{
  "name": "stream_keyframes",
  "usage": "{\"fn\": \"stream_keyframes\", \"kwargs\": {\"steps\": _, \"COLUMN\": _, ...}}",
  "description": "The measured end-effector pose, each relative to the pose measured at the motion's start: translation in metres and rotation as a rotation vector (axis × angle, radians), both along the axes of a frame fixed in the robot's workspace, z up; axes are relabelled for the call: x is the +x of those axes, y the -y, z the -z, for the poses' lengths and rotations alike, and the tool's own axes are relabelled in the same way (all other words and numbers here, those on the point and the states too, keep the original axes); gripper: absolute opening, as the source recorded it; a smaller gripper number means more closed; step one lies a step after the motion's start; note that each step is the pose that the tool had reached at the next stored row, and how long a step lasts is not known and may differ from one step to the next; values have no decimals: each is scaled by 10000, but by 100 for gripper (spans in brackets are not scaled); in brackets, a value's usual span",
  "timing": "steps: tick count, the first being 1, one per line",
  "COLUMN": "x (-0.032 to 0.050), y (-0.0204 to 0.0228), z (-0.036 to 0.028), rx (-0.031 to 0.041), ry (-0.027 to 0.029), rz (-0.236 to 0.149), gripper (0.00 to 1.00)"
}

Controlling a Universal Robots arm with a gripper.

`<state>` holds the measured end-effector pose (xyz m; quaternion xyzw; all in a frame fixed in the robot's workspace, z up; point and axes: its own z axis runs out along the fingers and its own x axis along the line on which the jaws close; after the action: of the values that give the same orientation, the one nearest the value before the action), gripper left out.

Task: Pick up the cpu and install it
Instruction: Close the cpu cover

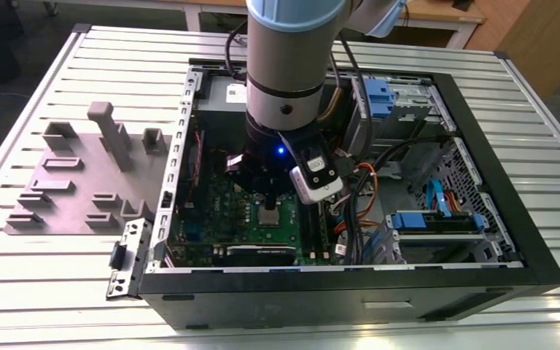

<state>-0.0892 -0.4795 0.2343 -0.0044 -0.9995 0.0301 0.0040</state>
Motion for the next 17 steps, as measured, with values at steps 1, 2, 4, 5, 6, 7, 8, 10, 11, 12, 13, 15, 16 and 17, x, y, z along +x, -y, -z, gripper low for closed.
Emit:
{"fn": "stream_keyframes", "kwargs": {"steps": 1, "x": 0, "y": 0, "z": 0, "rx": -1, "ry": 0, "rz": -3, "gripper": 11}}
{"fn": "stream_keyframes", "kwargs": {"steps": 2, "x": 0, "y": 0, "z": 0, "rx": -1, "ry": 0, "rz": -17, "gripper": 11}}
{"fn": "stream_keyframes", "kwargs": {"steps": 4, "x": 0, "y": 0, "z": 0, "rx": -2, "ry": 0, "rz": -55, "gripper": 11}}
{"fn": "stream_keyframes", "kwargs": {"steps": 5, "x": 0, "y": 0, "z": 0, "rx": -2, "ry": 0, "rz": -83, "gripper": 11}}
{"fn": "stream_keyframes", "kwargs": {"steps": 6, "x": 0, "y": 0, "z": 0, "rx": -1, "ry": 0, "rz": -120, "gripper": 11}}
{"fn": "stream_keyframes", "kwargs": {"steps": 7, "x": 0, "y": 0, "z": 0, "rx": -1, "ry": 0, "rz": -166, "gripper": 11}}
{"fn": "stream_keyframes", "kwargs": {"steps": 8, "x": 0, "y": 0, "z": 0, "rx": -1, "ry": 0, "rz": -219, "gripper": 11}}
{"fn": "stream_keyframes", "kwargs": {"steps": 10, "x": 0, "y": 0, "z": 0, "rx": -2, "ry": 0, "rz": -306, "gripper": 11}}
{"fn": "stream_keyframes", "kwargs": {"steps": 11, "x": 0, "y": 0, "z": 0, "rx": -2, "ry": 0, "rz": -334, "gripper": 11}}
{"fn": "stream_keyframes", "kwargs": {"steps": 12, "x": 0, "y": 0, "z": 0, "rx": -2, "ry": 0, "rz": -359, "gripper": 11}}
{"fn": "stream_keyframes", "kwargs": {"steps": 13, "x": 0, "y": 0, "z": 0, "rx": -2, "ry": 0, "rz": -381, "gripper": 11}}
{"fn": "stream_keyframes", "kwargs": {"steps": 15, "x": 0, "y": 0, "z": 0, "rx": -1, "ry": 0, "rz": -427, "gripper": 11}}
{"fn": "stream_keyframes", "kwargs": {"steps": 16, "x": 0, "y": 0, "z": 0, "rx": -1, "ry": 0, "rz": -446, "gripper": 11}}
{"fn": "stream_keyframes", "kwargs": {"steps": 17, "x": 0, "y": 0, "z": 0, "rx": -1, "ry": 0, "rz": -463, "gripper": 11}}
